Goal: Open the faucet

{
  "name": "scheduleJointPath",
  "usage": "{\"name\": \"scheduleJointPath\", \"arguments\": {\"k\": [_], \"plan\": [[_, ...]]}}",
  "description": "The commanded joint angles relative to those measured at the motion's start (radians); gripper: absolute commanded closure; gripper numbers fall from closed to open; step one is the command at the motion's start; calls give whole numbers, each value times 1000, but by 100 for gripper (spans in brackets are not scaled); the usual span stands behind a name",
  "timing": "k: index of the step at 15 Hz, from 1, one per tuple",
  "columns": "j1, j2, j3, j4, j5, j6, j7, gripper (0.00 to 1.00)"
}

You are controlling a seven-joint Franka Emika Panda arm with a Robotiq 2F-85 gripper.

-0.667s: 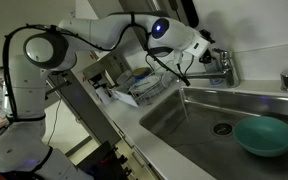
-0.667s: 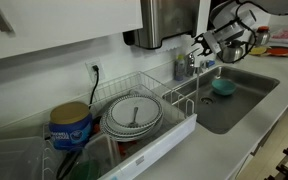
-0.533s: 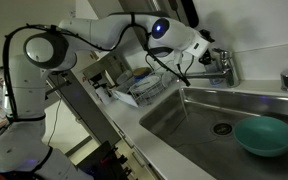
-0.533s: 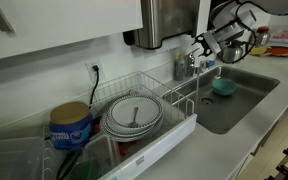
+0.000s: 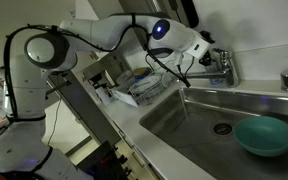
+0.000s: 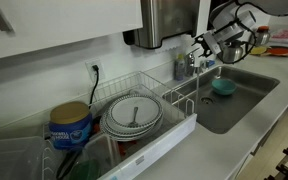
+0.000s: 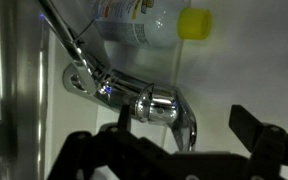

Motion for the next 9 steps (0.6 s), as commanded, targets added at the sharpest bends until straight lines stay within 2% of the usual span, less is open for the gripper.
{"name": "scheduleJointPath", "arguments": {"k": [1,5,9], "plan": [[0,0,0,0,0,0,0,0],[-5,-6,-7,-1,-2,5,-9,0],[8,-53,-78,-56,-77,12,15,0]]}}
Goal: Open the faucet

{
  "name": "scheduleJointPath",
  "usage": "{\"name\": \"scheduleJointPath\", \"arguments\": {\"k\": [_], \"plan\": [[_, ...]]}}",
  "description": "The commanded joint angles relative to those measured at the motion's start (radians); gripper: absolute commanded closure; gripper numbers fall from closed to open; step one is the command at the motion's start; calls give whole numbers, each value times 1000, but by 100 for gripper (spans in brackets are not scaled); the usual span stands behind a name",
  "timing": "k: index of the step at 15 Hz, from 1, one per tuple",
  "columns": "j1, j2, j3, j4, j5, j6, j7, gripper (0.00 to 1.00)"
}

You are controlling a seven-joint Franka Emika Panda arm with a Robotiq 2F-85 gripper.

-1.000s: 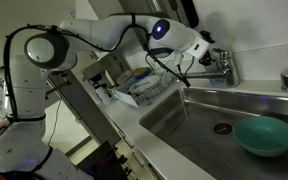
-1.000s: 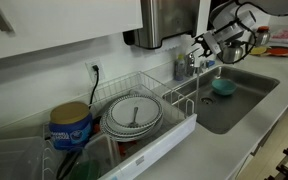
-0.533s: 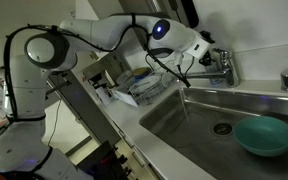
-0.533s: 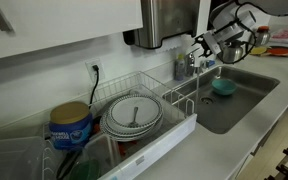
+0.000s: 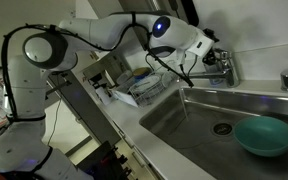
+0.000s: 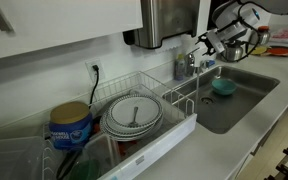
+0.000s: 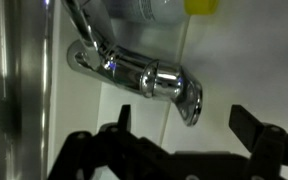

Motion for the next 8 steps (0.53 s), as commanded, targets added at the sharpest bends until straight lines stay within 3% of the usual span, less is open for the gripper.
{"name": "scheduleJointPath", "arguments": {"k": [1,4,5,8], "plan": [[7,-70,-54,-74,-74,-19,9,0],[-1,-137,-80,-134,-141,-119,-32,0],[-67,-184,-5,-167,-237,-166,-25,0],[-101,-256,13,-231,-407,-296,-17,0]]}}
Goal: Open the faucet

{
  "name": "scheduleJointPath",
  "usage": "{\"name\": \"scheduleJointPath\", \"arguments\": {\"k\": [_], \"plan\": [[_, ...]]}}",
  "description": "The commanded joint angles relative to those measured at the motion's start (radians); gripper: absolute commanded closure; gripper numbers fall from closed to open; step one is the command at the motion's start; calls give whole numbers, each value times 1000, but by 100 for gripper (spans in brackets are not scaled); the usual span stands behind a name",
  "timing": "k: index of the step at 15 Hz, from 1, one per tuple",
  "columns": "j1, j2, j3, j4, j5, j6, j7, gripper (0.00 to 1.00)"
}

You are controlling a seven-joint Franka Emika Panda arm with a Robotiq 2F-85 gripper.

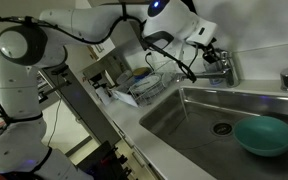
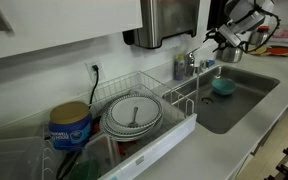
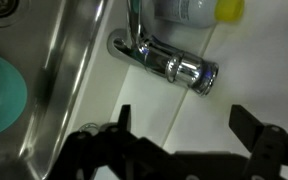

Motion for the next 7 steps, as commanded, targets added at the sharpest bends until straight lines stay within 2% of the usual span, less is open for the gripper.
{"name": "scheduleJointPath", "arguments": {"k": [1,3,7], "plan": [[-55,-142,49,-133,-179,-140,-6,0],[-69,-177,58,-164,-268,-185,2,0],[-84,-228,80,-217,-385,-196,2,0]]}}
